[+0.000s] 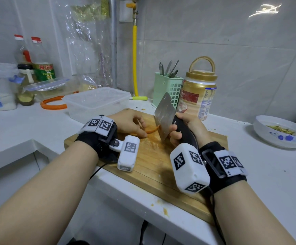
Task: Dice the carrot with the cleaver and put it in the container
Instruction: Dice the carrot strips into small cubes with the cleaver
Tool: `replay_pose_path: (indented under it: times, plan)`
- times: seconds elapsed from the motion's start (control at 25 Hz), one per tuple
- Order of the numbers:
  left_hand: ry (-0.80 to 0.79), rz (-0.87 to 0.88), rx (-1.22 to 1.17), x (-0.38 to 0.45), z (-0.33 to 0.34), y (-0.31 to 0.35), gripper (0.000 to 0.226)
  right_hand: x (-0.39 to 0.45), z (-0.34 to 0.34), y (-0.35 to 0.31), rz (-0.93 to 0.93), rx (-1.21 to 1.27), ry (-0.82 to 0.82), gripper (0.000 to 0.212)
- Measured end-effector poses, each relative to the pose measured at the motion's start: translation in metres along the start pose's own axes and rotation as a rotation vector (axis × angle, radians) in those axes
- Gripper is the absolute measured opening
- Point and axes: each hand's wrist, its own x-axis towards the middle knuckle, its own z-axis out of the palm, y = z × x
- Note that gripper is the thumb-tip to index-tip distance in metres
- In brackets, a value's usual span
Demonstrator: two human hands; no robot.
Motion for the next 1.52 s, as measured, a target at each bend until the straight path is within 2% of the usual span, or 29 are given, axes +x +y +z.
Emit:
replay_pose_path:
  times: [0.16, 0.24, 0.4, 0.64, 0.8, 1.04, 1.28, 1.52]
  plan:
    - [0.016, 0.013, 0.013, 0.000, 0.001, 0.004, 0.003, 0.001, -0.001, 0.000, -0.006, -0.003, -0.002, 0.020]
    - [0.007, -0.012, 0.047, -0.001, 0.000, 0.005, 0.013, 0.001, -0.001, 0.000, -0.010, -0.008, 0.001, 0.021]
    - [-0.007, -0.041, 0.105, 0.004, 0.001, 0.003, 0.008, 0.002, -0.001, 0.001, -0.009, -0.005, -0.016, 0.020]
    - [-0.061, 0.150, 0.076, 0.012, 0.004, -0.015, 0.017, 0.000, 0.001, 0.001, -0.015, -0.043, -0.046, 0.023]
    - [-0.042, 0.165, 0.049, 0.014, 0.005, -0.018, 0.028, 0.000, 0.003, 0.001, -0.007, -0.074, -0.054, 0.023]
    - [-0.071, 0.193, -0.037, 0.013, 0.007, -0.019, 0.032, 0.000, 0.003, 0.001, 0.017, -0.123, -0.043, 0.021]
    - [-0.061, 0.212, -0.057, 0.013, 0.008, -0.021, 0.014, 0.000, 0.004, 0.001, 0.042, -0.166, -0.037, 0.019]
    - [-0.061, 0.251, -0.035, 0.010, 0.007, -0.018, 0.012, 0.001, 0.005, -0.003, 0.100, -0.229, -0.049, 0.020]
